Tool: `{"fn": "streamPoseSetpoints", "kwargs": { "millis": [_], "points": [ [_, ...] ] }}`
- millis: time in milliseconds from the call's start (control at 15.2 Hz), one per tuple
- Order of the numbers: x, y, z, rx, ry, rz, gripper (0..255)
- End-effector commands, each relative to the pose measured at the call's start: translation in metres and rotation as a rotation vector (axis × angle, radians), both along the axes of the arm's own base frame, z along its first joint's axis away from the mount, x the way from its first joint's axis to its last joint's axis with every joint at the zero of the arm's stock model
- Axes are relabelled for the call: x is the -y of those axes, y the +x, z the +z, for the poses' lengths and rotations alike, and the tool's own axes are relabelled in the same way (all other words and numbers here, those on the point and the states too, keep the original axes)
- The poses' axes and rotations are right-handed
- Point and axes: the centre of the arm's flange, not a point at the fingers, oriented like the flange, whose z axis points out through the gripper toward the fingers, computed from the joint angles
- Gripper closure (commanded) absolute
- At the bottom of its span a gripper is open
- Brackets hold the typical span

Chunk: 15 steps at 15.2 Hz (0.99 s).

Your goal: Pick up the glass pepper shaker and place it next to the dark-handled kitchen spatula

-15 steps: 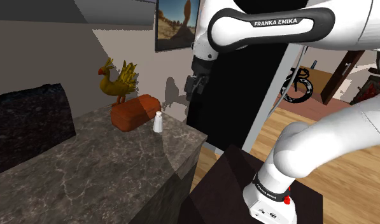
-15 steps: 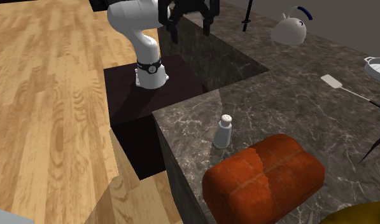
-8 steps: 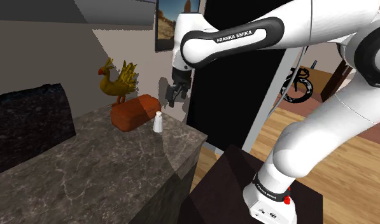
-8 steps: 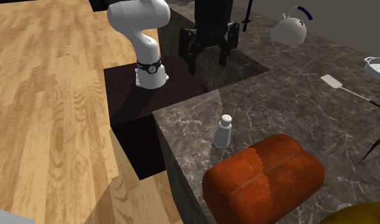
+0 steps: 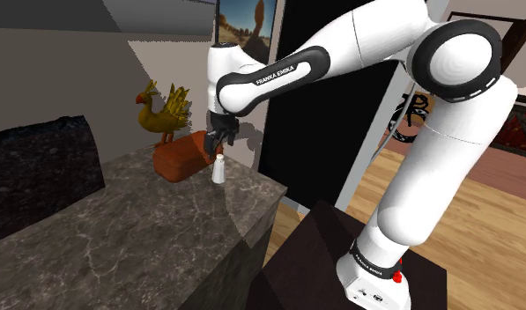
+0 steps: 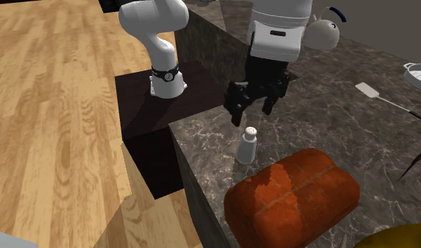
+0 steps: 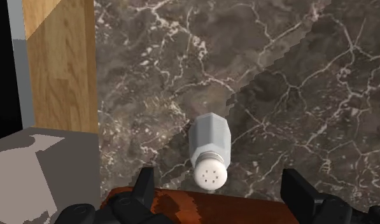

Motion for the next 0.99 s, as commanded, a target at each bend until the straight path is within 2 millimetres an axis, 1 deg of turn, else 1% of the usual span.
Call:
{"fn": "streamPoseSetpoints", "kwargs": {
  "millis": [0,528,924],
  "points": [
    [-0.005,0.016,-0.014,-0.001,-0.013,0.002,0],
    [-0.001,0.018,-0.054,-0.001,-0.013,0.002,0],
    [-0.001,0.018,-0.054,-0.001,-0.013,0.002,0]
  ]
}}
